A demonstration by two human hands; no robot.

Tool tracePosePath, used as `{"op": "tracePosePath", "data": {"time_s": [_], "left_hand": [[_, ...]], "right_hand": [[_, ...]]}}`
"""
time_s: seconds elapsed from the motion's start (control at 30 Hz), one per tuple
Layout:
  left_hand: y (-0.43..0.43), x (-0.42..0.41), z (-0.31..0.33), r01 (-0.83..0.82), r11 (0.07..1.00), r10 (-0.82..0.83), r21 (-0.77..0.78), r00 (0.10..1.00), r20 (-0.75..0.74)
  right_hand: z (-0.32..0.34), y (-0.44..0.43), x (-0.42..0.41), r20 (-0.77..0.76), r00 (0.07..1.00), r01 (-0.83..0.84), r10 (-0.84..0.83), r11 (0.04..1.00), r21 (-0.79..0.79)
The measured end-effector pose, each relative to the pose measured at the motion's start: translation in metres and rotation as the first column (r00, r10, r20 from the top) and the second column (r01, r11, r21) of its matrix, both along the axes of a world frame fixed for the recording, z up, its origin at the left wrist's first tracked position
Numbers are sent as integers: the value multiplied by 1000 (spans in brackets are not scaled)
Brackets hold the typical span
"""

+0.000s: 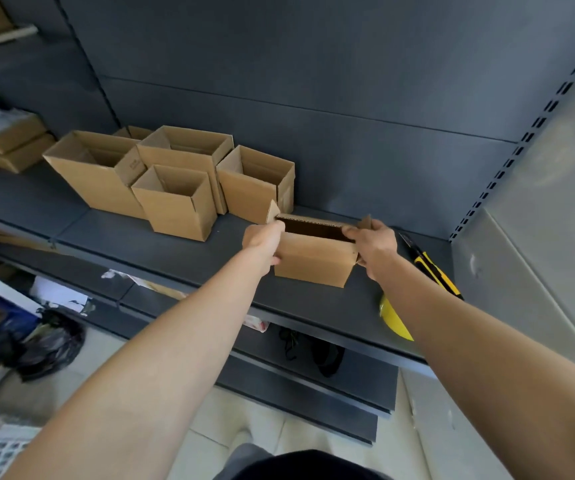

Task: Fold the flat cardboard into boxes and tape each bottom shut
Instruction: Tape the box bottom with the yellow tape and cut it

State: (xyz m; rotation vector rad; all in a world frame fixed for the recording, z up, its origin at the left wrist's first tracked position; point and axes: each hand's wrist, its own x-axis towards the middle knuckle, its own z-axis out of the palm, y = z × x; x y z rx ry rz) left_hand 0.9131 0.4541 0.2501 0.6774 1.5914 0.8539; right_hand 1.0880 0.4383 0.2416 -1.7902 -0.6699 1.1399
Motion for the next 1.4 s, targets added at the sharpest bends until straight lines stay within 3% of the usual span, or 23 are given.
{"op": "tracePosePath", "data": {"time_s": [0.2, 0.4, 0.77, 0.93, 1.17, 1.4], "left_hand": [[11, -29, 2, 18, 1000, -18, -14, 1000, -9], [29, -77, 7, -36, 999, 36, 1, 999, -24], [75, -134, 3, -15, 997, 20, 78, 998, -55], [84, -133, 0, -20, 1000, 20, -11, 1000, -16], [88, -146, 3, -9, 996, 27, -90, 979, 200], [90, -166, -2, 48, 995, -36, -84, 990, 140]], "right_hand": [[8, 11, -16, 226, 969, -102, 104, 995, -22], [16, 36, -68, 327, 938, -99, 120, 992, -80], [15, 97, -139, 377, 925, -6, 52, 992, -123], [15, 107, -144, 399, 917, 36, 26, 988, -148], [9, 111, -147, 409, 912, 50, 20, 986, -160], [20, 107, -146, 449, 892, 130, -51, 981, -147]]}}
